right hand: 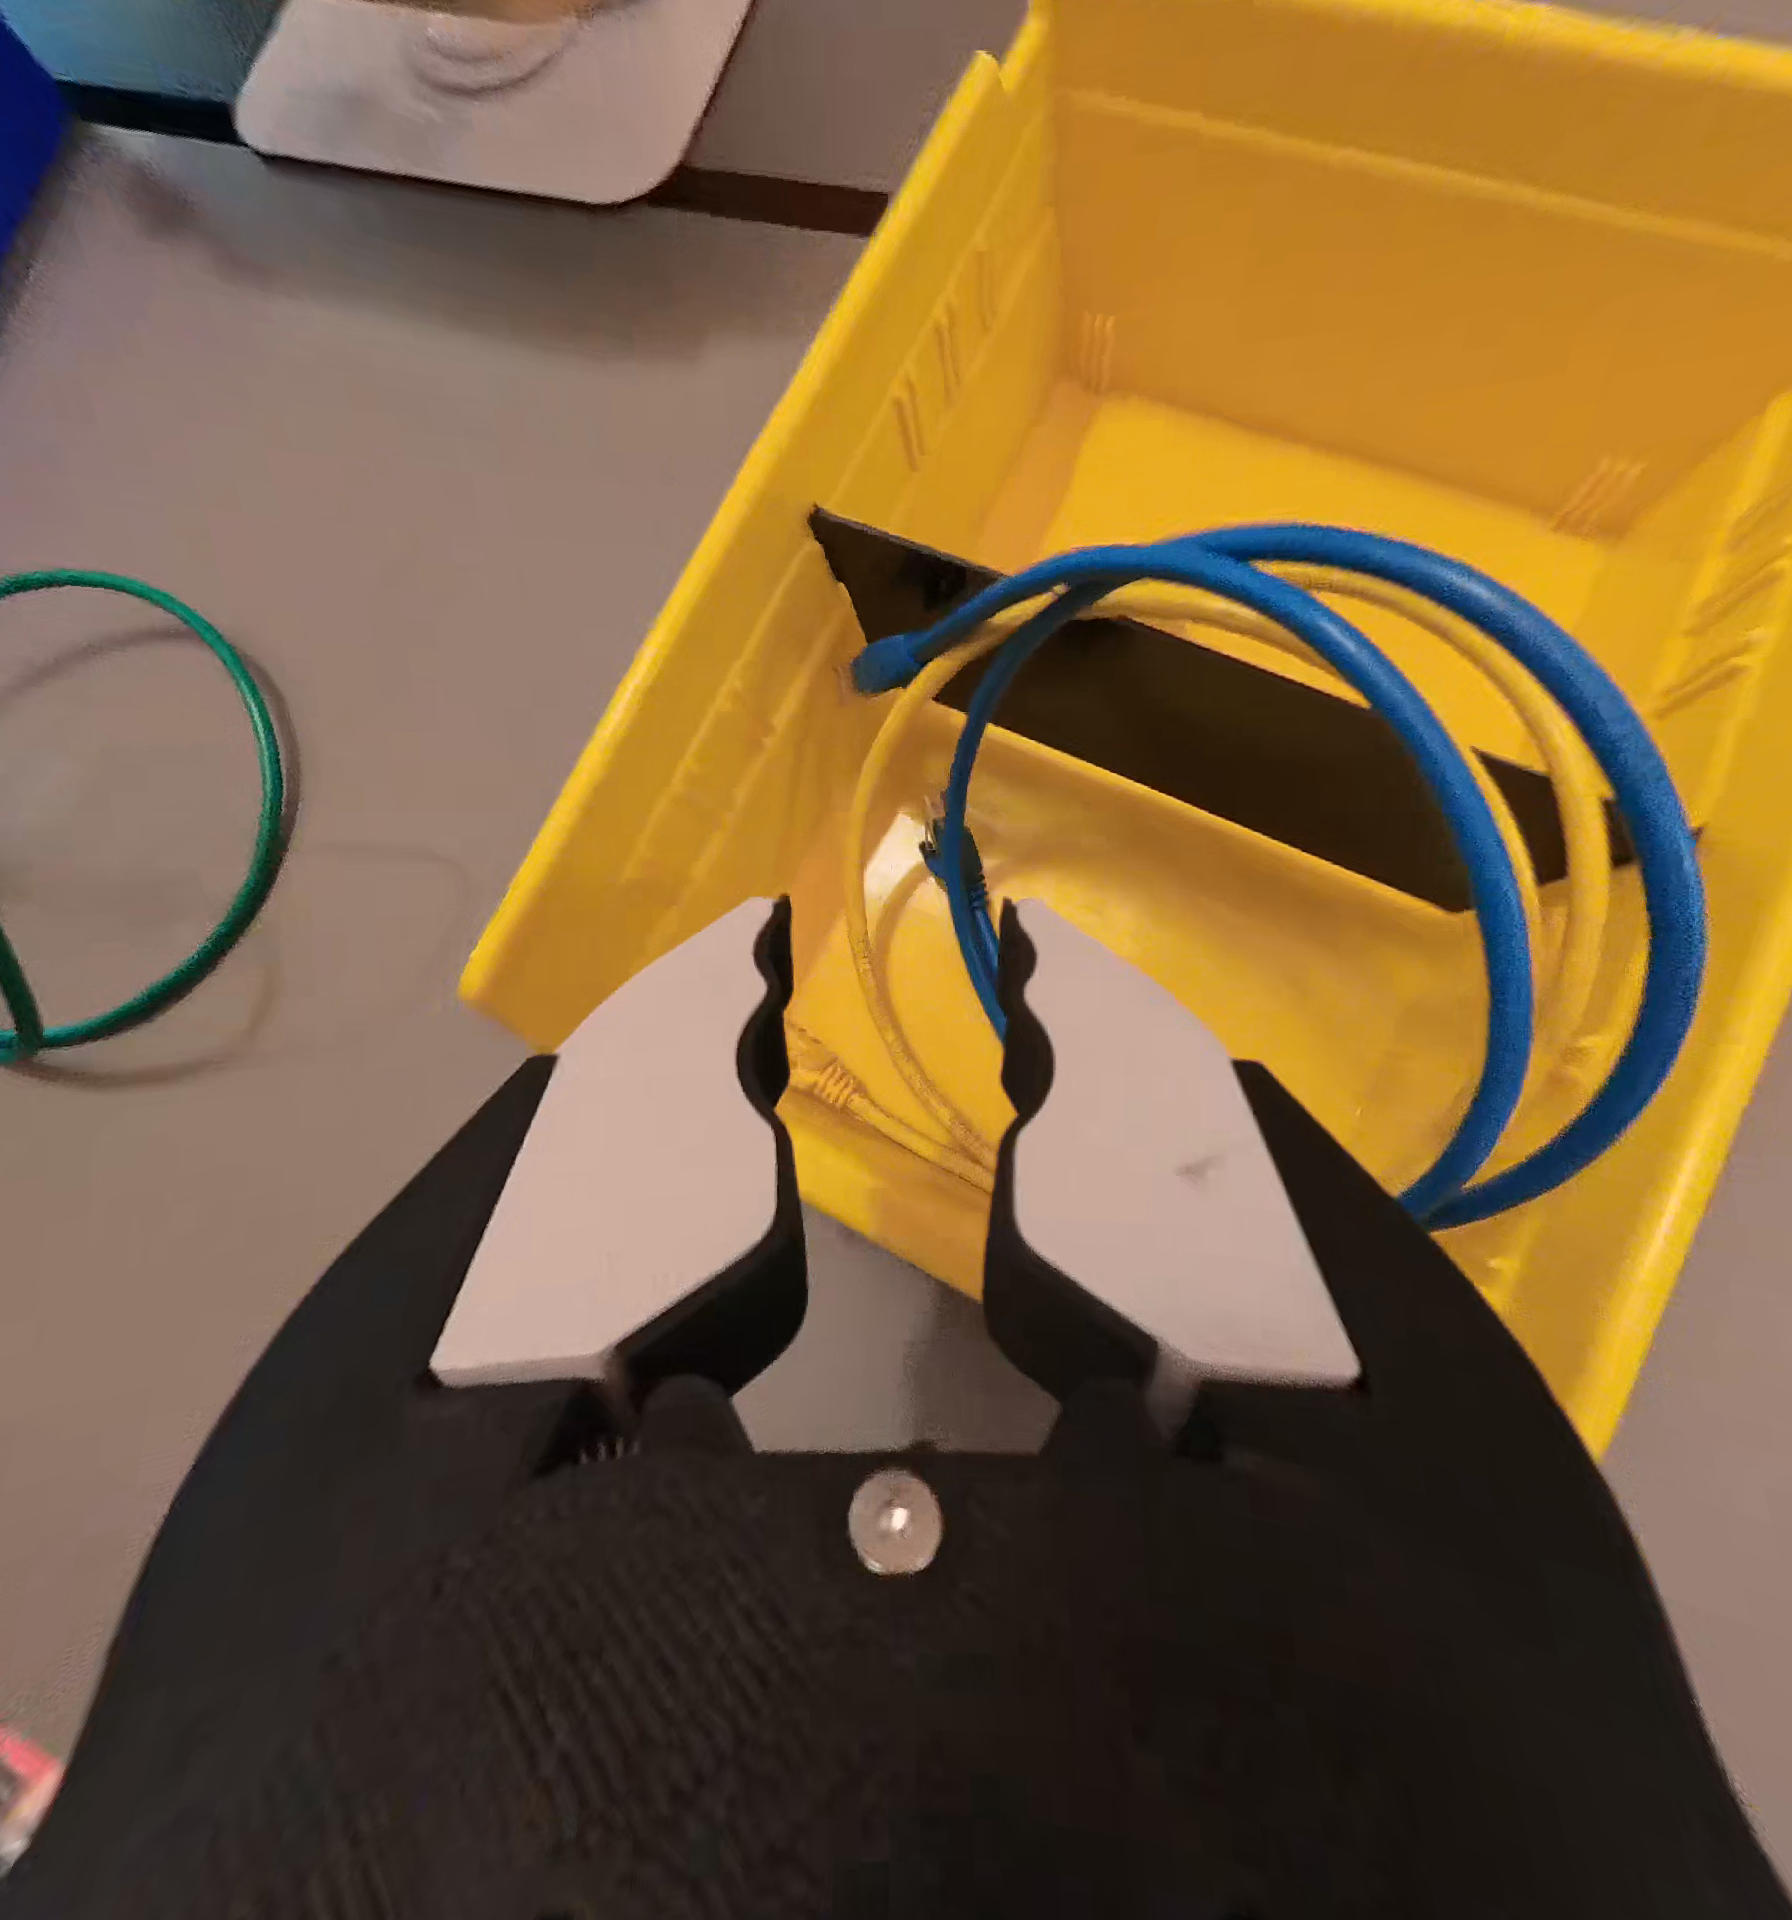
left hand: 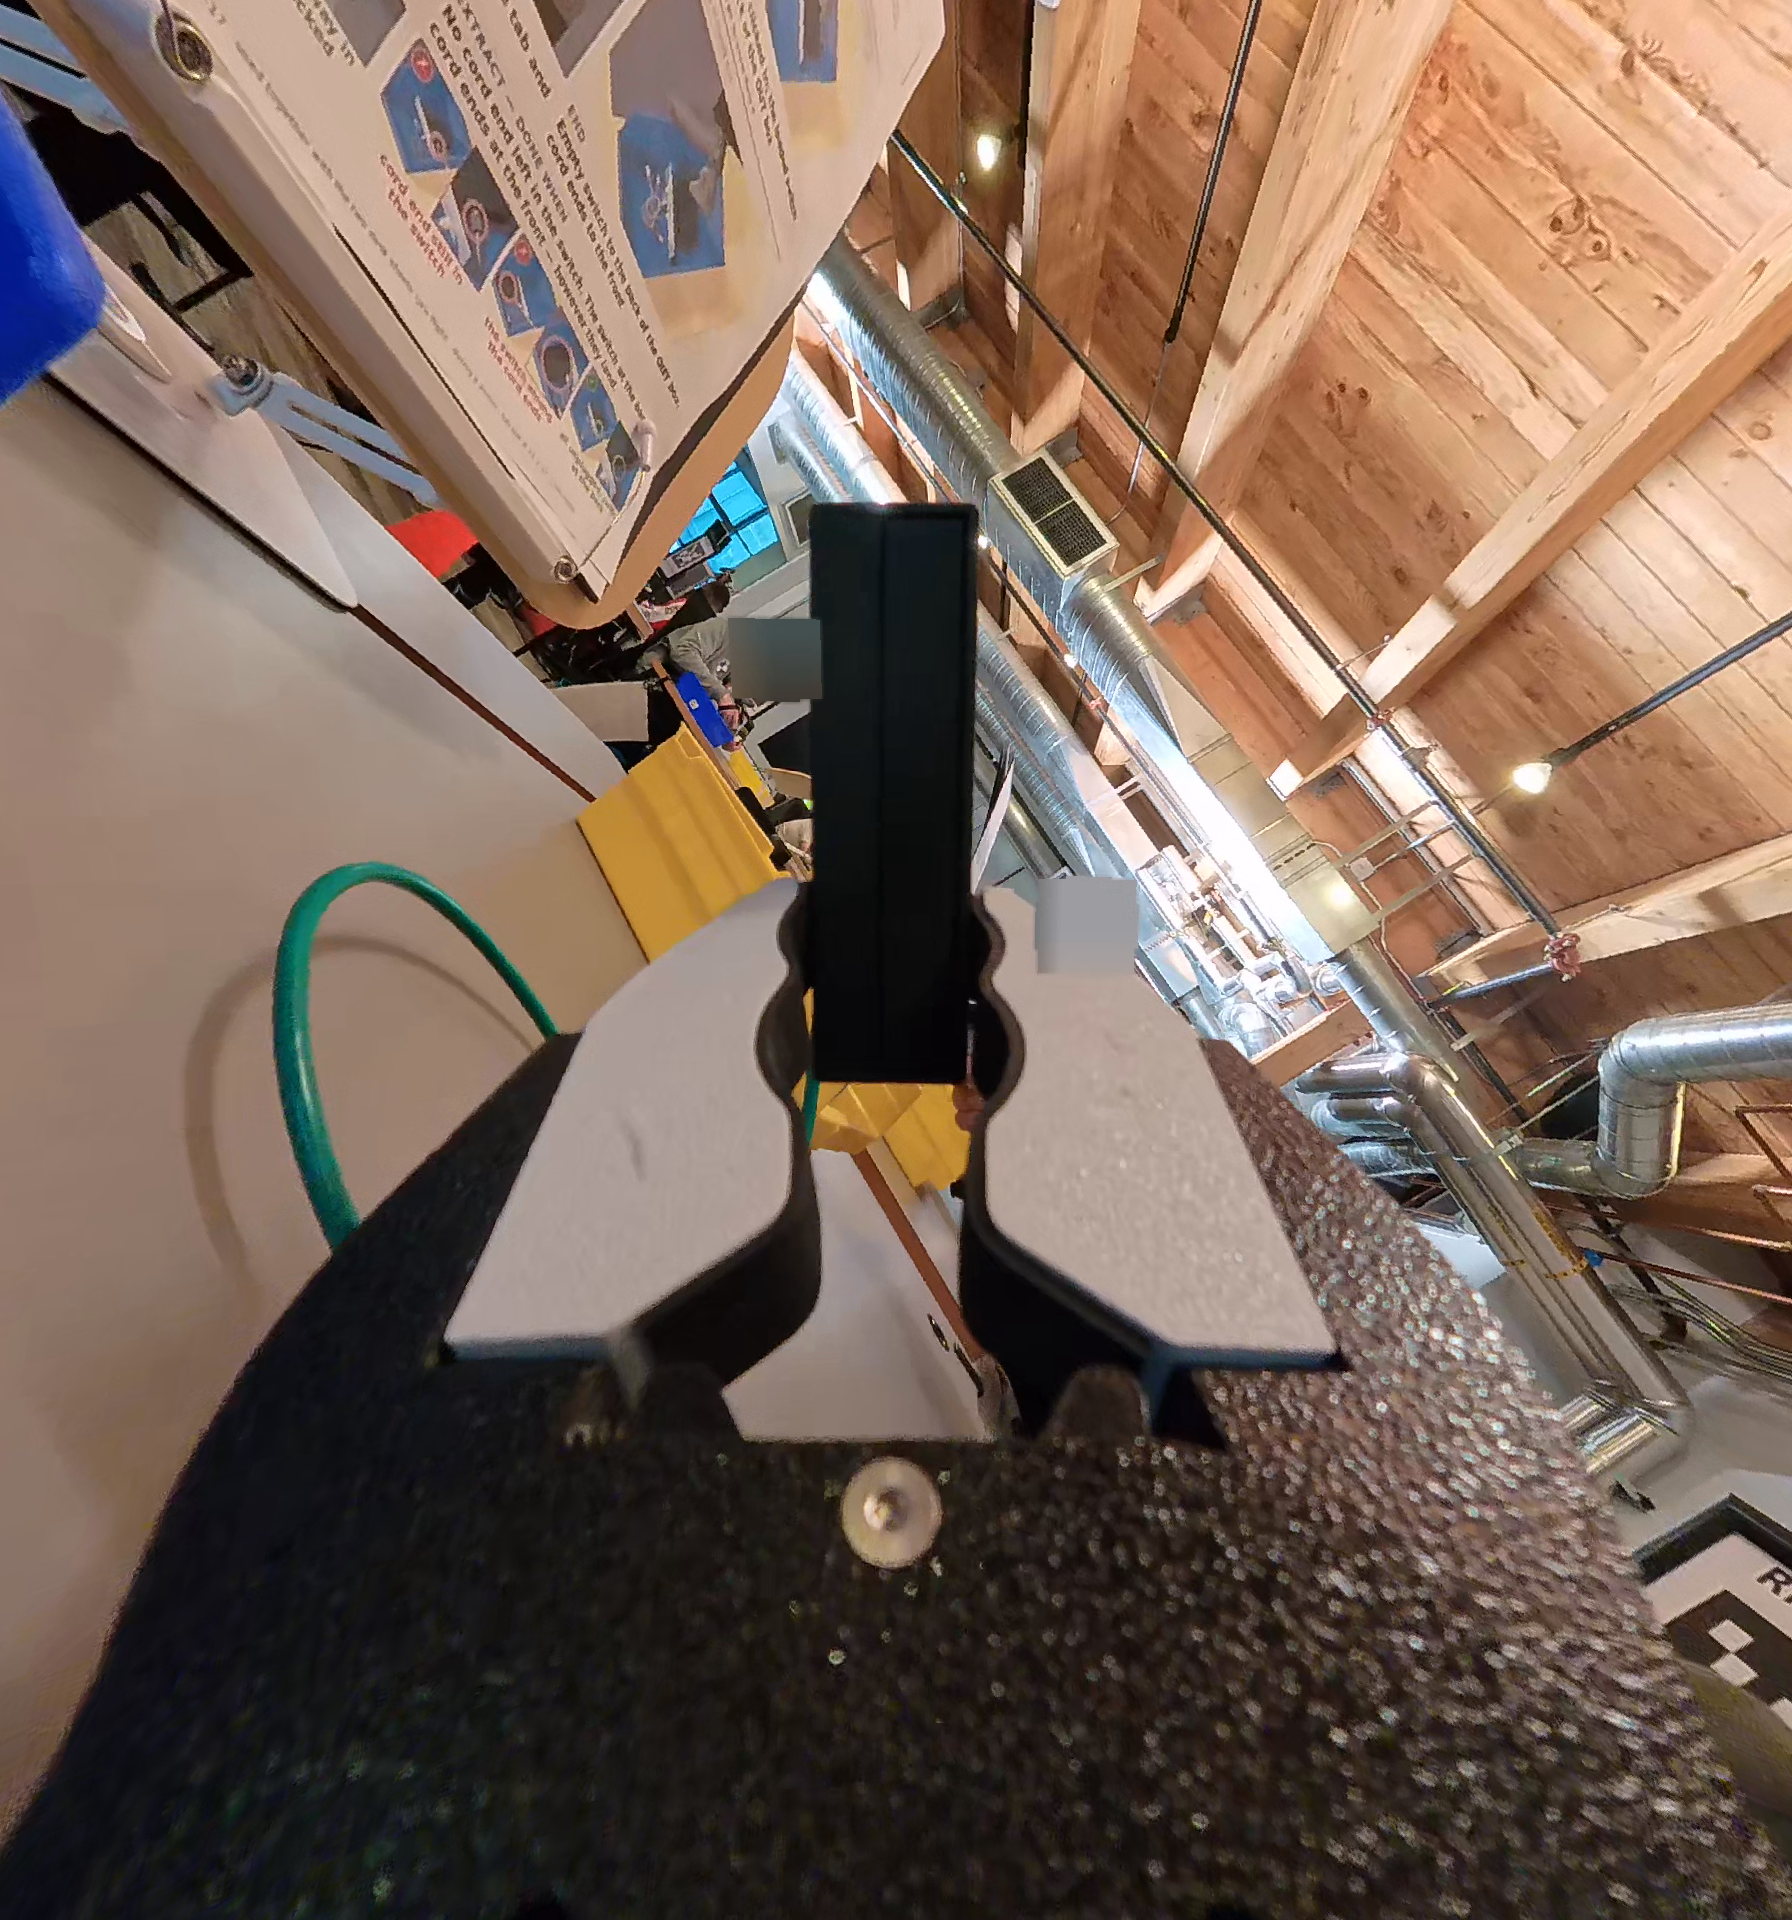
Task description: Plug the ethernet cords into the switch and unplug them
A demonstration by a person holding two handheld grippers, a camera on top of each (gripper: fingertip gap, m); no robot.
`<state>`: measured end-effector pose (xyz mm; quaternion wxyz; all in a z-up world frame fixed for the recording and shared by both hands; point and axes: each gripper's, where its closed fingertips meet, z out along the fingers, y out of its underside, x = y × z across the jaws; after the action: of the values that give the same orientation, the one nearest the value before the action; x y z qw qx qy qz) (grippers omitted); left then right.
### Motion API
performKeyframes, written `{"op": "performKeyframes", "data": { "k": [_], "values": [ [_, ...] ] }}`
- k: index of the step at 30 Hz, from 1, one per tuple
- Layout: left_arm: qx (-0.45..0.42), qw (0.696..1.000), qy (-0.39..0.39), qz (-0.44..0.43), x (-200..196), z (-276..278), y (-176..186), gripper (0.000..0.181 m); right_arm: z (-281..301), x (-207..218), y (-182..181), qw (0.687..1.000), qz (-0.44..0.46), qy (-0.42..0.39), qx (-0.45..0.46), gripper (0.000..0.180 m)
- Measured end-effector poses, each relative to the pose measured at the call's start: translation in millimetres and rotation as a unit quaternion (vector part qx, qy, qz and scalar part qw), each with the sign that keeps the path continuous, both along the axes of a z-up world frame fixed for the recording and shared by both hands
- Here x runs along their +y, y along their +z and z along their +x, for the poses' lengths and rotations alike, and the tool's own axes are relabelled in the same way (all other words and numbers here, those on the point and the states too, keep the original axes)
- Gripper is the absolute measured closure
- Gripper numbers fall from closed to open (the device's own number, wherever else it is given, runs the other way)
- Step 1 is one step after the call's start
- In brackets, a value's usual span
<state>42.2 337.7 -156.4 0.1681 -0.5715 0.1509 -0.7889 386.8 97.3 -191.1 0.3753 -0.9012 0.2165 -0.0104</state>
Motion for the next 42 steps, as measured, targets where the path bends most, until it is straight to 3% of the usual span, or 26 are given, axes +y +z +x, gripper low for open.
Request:
{"op": "performKeyframes", "data": {
  "k": [3, 5, 9, 12, 16, 19, 21, 27, 30, 42],
  "values": [
    [-0.003, 1.0, -0.008, 0.006, -4, 1, 3, 0.154, -27, 12, 35, 0.995, 0.053, 0.023, -0.078, 0.126],
    [-0.004, 1.0, -0.019, 0.009, -9, 2, 5, 0.154, -78, 30, 65, 0.985, 0.128, 0.059, -0.104, 0.118],
    [-0.02, 0.998, -0.059, -0.02, -24, 8, 7, 0.155, -236, 68, 86, 0.94, 0.289, 0.18, 0.035, 0.132],
    [-0.032, 0.993, -0.091, -0.065, -37, 12, 5, 0.155, -292, 101, 73, 0.902, 0.384, 0.145, 0.133, 0.136],
    [-0.043, 0.985, -0.127, -0.113, -55, 18, 3, 0.154, -301, 139, 47, 0.86, 0.445, 0.07, 0.241, 0.133],
    [-0.036, 0.982, -0.14, -0.118, -68, 23, 1, 0.154, -288, 151, 33, 0.857, 0.459, 0.018, 0.233, 0.13],
    [-0.033, 0.982, -0.146, -0.115, -74, 25, 0, 0.154, -286, 152, 33, 0.85, 0.468, 0.015, 0.243, 0.141],
    [-0.015, 0.982, -0.151, -0.108, -85, 32, -9, 0.154, -281, 150, 29, 0.84, 0.482, 0.005, 0.25, 0.146],
    [-0.003, 0.983, -0.152, -0.098, -91, 35, -14, 0.154, -280, 148, 30, 0.825, 0.5, 0.007, 0.263, 0.165],
    [0.049, 0.987, -0.152, 0.019, -100, 39, -22, 0.154, -277, 139, 20, 0.798, 0.518, -0.026, 0.308, 0.165]
  ]
}}
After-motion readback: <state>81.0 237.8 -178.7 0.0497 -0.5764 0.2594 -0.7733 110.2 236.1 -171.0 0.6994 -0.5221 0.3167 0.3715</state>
